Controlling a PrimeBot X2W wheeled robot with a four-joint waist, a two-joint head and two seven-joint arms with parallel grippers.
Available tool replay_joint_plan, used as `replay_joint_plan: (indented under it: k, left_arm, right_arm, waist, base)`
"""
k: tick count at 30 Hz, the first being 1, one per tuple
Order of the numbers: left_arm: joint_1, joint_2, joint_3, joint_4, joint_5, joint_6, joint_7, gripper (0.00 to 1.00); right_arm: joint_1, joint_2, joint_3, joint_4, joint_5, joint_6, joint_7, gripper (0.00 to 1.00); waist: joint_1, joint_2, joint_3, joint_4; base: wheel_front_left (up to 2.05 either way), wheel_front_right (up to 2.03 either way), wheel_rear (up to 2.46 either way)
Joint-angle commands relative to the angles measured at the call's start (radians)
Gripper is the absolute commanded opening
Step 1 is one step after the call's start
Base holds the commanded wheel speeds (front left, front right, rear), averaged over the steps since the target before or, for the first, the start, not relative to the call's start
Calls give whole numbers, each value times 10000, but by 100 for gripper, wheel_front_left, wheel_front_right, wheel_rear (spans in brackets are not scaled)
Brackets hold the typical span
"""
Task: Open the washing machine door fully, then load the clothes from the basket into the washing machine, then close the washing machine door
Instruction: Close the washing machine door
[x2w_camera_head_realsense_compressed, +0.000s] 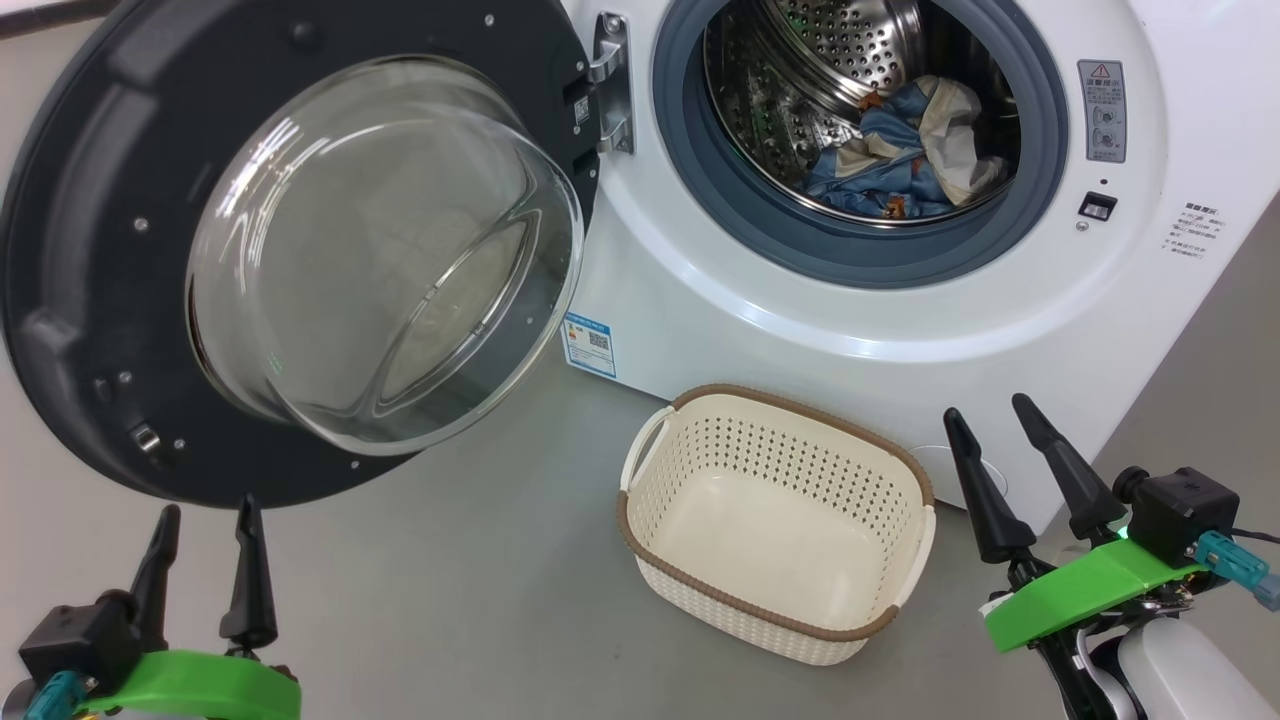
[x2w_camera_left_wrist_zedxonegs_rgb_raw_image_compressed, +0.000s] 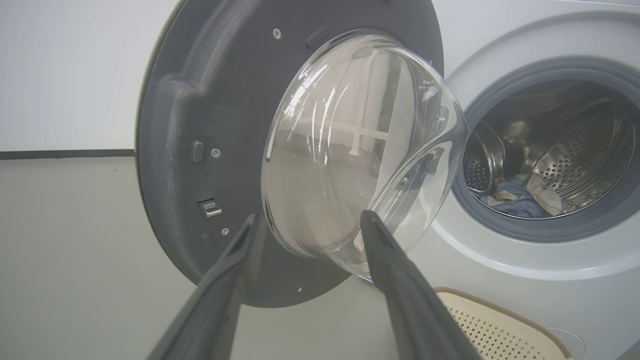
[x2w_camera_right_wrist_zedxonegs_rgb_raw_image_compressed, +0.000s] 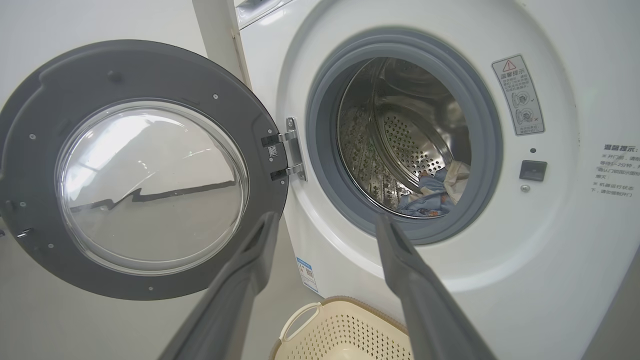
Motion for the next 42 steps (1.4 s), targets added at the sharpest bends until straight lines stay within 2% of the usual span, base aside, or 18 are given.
replay_joint_plan:
  k: [1, 16, 17, 19, 27, 34, 39, 42]
  left_arm:
    - [-112, 328, 373, -297, -48, 41, -62, 100]
    - [-107, 402, 345, -398, -173, 61, -39, 100]
    - [-107, 421, 340, -413, -177, 63, -24, 95]
    - [-113, 456, 335, -464, -189, 68, 5, 0]
    - [-301, 806, 406, -1266, -223, 52, 203, 0]
    - [-1376, 1785, 1179, -3123, -682, -125, 716, 0]
    - [-2491, 2575, 2078, -4113, -1572, -349, 1340, 0]
    - [-3253, 2683, 2599, -4043, -2591, -553, 1667, 0]
  right_arm:
    - [-222, -98, 178, -199, 75, 44, -49, 100]
    - [-217, -92, 212, -168, 136, 44, -49, 100]
    - [-203, -84, 207, -164, 142, 44, -49, 100]
    - [-178, -71, 190, -163, 152, 44, -49, 100]
    - [-126, -30, 141, -175, 168, 44, -49, 100]
    - [-72, -81, 172, -178, 167, 44, -49, 100]
    - [51, -236, 179, -200, 108, 44, -49, 100]
    - [13, -362, 246, -213, 86, 44, -49, 100]
  waist:
    - [0, 0, -2, -3]
    - [0, 0, -75, -12]
    - [0, 0, -94, -16]
    - [0, 0, -125, -22]
    - [0, 0, -241, -37]
    - [0, 0, -313, -69]
    - [0, 0, -243, -218]
    - [0, 0, -81, -425]
  base:
    - [0, 0, 0]
    - [0, 0, 0]
    - [0, 0, 0]
    - [0, 0, 0]
    - [0, 0, 0]
    - [0, 0, 0]
    - [0, 0, 0]
    - [0, 0, 0]
